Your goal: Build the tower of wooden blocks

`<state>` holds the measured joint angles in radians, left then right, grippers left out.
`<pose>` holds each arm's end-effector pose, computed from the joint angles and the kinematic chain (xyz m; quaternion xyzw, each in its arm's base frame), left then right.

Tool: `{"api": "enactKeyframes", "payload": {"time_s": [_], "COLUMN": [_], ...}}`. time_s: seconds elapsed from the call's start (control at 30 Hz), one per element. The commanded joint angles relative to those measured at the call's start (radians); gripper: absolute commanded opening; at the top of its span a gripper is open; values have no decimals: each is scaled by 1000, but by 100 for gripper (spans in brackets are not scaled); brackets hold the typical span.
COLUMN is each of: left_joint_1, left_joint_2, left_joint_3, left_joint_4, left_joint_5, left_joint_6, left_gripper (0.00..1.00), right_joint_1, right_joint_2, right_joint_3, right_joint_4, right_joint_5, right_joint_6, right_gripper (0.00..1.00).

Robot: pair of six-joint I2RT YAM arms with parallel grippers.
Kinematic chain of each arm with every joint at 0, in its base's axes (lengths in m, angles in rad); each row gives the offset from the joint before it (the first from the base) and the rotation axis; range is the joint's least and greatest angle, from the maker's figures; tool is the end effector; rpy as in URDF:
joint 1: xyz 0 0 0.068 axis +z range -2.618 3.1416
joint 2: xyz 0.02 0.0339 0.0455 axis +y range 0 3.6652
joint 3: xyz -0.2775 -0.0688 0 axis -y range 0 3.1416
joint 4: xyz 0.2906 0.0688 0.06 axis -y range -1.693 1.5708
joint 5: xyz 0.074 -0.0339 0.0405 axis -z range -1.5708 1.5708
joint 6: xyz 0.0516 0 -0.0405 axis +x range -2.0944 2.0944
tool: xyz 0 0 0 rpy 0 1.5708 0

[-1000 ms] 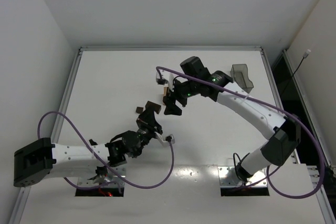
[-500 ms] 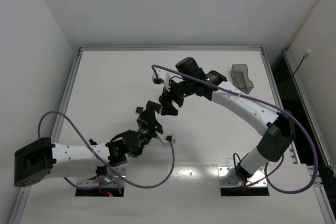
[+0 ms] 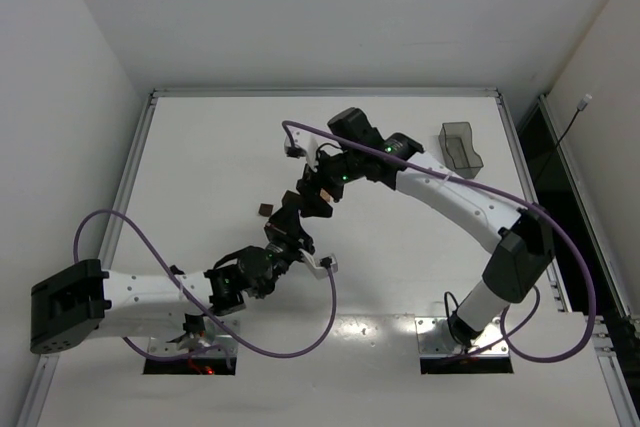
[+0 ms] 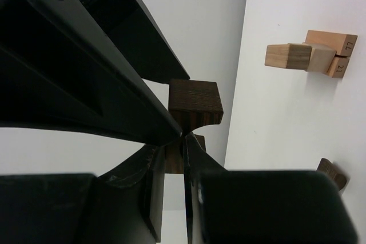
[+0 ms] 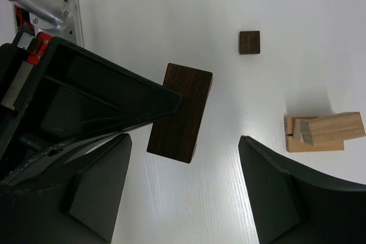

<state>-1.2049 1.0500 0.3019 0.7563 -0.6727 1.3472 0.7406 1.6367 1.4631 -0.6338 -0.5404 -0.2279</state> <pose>0.1195 -0.2220 0.2014 0.5680 0.4173 0.2795 0.6520 0.2896 0.3007 0.3139 -0.5044 0.7452 0.3306 0.2844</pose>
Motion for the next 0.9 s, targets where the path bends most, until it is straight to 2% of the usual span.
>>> {"api": "enactKeyframes", "payload": {"time_s": [0.0, 0.07, 0.2, 0.3, 0.33, 0.4, 0.43, 0.47, 0.63, 0.67, 0.7, 0.87], "left_joint_1": [-13, -13, -13, -13, -13, -13, -13, -13, -13, -13, -13, -13], "left_joint_2": [-2, -2, -2, -2, -2, -2, -2, -2, -2, -2, -2, -2], "left_joint_3": [46, 46, 55, 55, 55, 55, 55, 55, 55, 55, 55, 65], "left_joint_4": [37, 37, 37, 37, 37, 37, 37, 37, 8, 8, -1, -29], "left_joint_5": [12, 12, 12, 12, 12, 12, 12, 12, 2, 2, 2, -7], "left_joint_6": [-20, -20, -20, -29, -29, -29, -29, -29, -49, -59, -59, -82], "left_gripper": [0, 0, 0, 0, 0, 0, 0, 0, 1, 10, 11, 32], "right_joint_1": [17, 17, 17, 17, 17, 17, 17, 17, 17, 17, 17, 17], "right_joint_2": [9, 18, 28, 28, 28, 28, 28, 28, 9, 9, -3, -38], "right_joint_3": [46, 46, 46, 46, 46, 37, 37, 37, 16, 16, 5, -27], "right_joint_4": [40, 49, 49, 49, 49, 49, 49, 49, 49, 49, 60, 69], "right_joint_5": [-10, -10, -10, -10, -10, -10, -10, -1, 19, 19, 19, 42], "right_joint_6": [6, 6, 6, 6, 6, 6, 6, 6, 6, 6, 6, -4], "right_gripper": [70, 70, 60, 41, 29, 18, 7, 1, 0, 0, 0, 0]}}
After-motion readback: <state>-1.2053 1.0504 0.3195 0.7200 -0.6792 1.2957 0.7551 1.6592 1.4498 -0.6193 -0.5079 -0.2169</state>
